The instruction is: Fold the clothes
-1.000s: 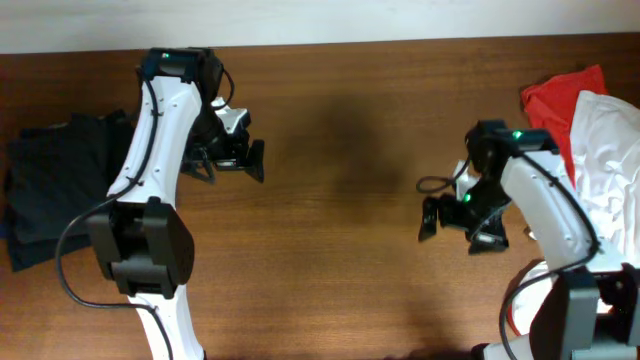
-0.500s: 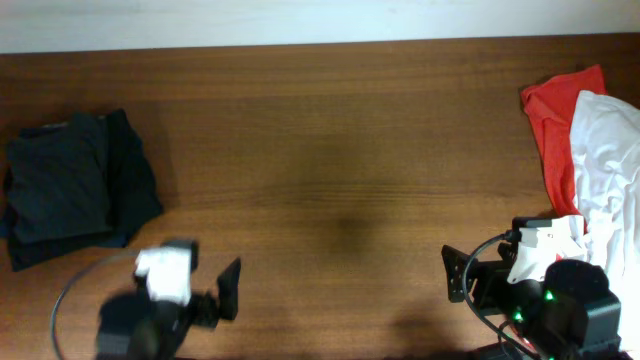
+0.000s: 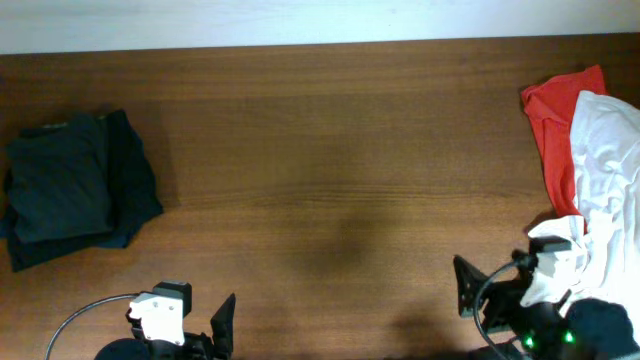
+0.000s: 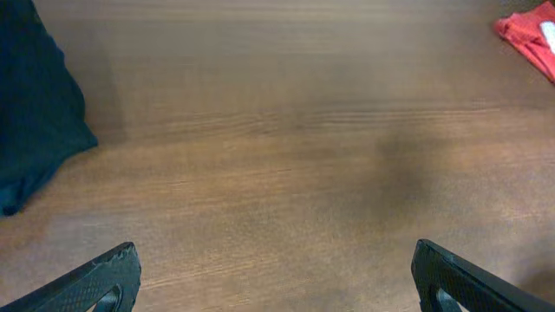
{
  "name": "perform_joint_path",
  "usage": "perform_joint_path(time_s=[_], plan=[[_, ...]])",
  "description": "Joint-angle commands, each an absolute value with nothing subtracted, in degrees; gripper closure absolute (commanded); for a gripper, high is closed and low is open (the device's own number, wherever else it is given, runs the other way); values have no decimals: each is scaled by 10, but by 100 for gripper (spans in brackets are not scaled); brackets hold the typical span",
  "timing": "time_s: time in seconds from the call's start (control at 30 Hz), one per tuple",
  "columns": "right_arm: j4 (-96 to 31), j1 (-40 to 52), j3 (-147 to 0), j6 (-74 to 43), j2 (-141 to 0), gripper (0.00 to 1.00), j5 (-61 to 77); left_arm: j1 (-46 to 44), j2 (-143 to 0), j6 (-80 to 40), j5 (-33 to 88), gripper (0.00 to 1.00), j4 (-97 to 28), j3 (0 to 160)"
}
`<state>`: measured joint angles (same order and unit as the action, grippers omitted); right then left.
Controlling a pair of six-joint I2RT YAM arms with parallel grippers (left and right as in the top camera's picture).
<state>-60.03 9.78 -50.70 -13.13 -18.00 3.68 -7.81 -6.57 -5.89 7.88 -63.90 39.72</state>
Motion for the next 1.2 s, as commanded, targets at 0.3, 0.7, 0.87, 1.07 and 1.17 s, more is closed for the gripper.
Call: perform_joint_path(time_s=[0.3, 0.7, 0.87, 1.07, 1.17], plan=[[-32, 29, -3, 72, -2, 1, 79, -78, -61, -64, 77, 1, -639, 397], [-37, 30, -3, 72, -2, 1, 77, -78, -61, -64, 77, 1, -639, 397], [-37, 30, -3, 72, -2, 1, 77, -78, -61, -64, 77, 1, -639, 397], [-37, 30, -3, 72, -2, 1, 77, -66, -53, -64, 71, 1, -616, 388], [-37, 30, -3, 72, -2, 1, 77, -44, -23, -63, 28, 1, -487, 309]])
